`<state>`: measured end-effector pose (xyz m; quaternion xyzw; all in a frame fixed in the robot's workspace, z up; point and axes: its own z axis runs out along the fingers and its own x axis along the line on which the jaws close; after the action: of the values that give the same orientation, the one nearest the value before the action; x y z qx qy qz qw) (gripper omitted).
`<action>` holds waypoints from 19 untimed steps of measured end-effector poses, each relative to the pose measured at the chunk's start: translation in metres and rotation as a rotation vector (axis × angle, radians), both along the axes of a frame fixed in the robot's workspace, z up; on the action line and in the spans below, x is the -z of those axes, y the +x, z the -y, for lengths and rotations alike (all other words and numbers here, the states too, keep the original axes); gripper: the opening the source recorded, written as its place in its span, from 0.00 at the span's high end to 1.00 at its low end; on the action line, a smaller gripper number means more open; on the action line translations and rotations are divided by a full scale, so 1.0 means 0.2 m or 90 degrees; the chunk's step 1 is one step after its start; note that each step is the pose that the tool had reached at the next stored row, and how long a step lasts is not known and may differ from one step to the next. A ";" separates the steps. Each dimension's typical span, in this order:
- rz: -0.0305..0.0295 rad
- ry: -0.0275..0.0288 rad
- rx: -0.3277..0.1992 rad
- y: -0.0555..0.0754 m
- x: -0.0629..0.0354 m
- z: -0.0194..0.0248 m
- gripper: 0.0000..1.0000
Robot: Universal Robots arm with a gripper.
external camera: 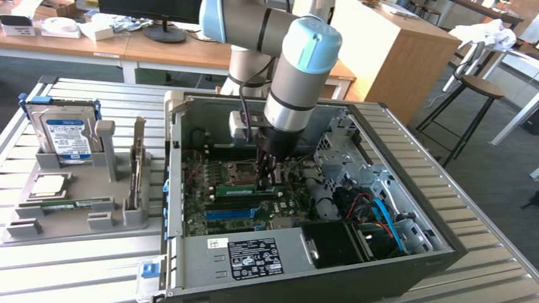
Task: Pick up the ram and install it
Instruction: 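Insert the ram into the slot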
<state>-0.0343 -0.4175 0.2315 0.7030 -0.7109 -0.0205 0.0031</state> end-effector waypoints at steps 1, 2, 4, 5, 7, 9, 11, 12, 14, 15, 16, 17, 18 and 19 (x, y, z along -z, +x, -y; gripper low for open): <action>0.0000 0.0000 0.000 0.00 0.001 0.000 0.89; 0.0000 -0.0001 0.000 0.00 0.002 0.000 0.89; 0.0000 0.0001 0.000 0.00 0.002 0.000 0.89; 0.0001 0.0003 0.000 0.00 0.003 -0.002 0.89; 0.0001 0.0002 0.000 0.00 0.002 -0.004 0.89; 0.0000 0.0001 0.000 0.00 0.002 -0.004 0.89; 0.0000 0.0001 0.000 0.00 0.002 -0.005 0.89; 0.0000 0.0001 0.000 0.00 0.003 -0.005 0.89; 0.0000 0.0001 0.000 0.00 0.006 -0.005 0.89; 0.0000 0.0001 0.000 0.00 0.006 -0.005 0.89; 0.0000 0.0000 0.000 0.00 0.006 -0.005 0.89; 0.0000 0.0000 0.000 0.00 0.006 -0.005 0.89; 0.0000 0.0000 0.000 0.00 0.007 -0.005 0.89; 0.0001 0.0002 0.000 0.00 0.008 -0.005 0.89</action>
<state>-0.0343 -0.4165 0.2299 0.7030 -0.7109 -0.0206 0.0030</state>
